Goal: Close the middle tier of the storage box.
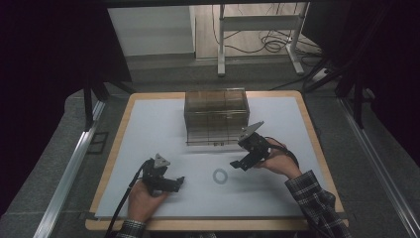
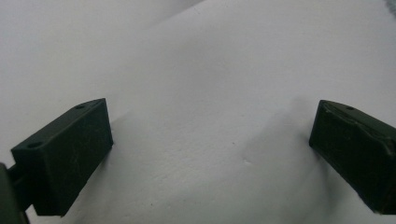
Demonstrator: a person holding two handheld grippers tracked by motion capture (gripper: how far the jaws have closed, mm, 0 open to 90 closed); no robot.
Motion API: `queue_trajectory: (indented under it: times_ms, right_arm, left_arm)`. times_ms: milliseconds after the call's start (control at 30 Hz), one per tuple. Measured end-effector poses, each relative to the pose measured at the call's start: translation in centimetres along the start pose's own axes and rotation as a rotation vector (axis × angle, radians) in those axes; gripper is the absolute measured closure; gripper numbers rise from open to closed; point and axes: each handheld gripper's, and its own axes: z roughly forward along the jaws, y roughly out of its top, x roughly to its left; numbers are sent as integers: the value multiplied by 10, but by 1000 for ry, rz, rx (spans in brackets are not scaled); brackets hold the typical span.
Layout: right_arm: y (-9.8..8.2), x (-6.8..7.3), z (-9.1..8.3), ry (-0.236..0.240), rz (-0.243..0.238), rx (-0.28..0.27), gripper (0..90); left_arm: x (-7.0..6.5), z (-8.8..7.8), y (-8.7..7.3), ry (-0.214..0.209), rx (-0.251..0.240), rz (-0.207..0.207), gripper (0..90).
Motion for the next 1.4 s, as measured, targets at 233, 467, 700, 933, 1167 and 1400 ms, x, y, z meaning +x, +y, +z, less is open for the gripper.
queue_trajectory:
  times_ms: [233, 467, 700, 933, 1167, 1400]
  right_arm:
    - [-2, 5, 9, 10, 28, 29, 98]
    - [-4, 11, 15, -7, 24, 31, 194]
    - [-4, 18, 22, -13, 11, 30, 330]
    - [-3, 25, 29, -6, -17, 20, 461]
    - [-5, 29, 33, 23, -18, 5, 594]
    - [-3, 35, 36, 33, -19, -21, 660]
  left_arm:
    - [0, 0, 0, 0, 2, 0, 0]
    - [0, 0, 0, 0, 2, 0, 0]
    - [0, 0, 0, 0, -1, -4, 0]
    - [0, 0, 0, 0, 1, -1, 0]
    - [0, 0, 0, 1, 2, 0, 0]
    - [0, 0, 0, 1, 2, 0, 0]
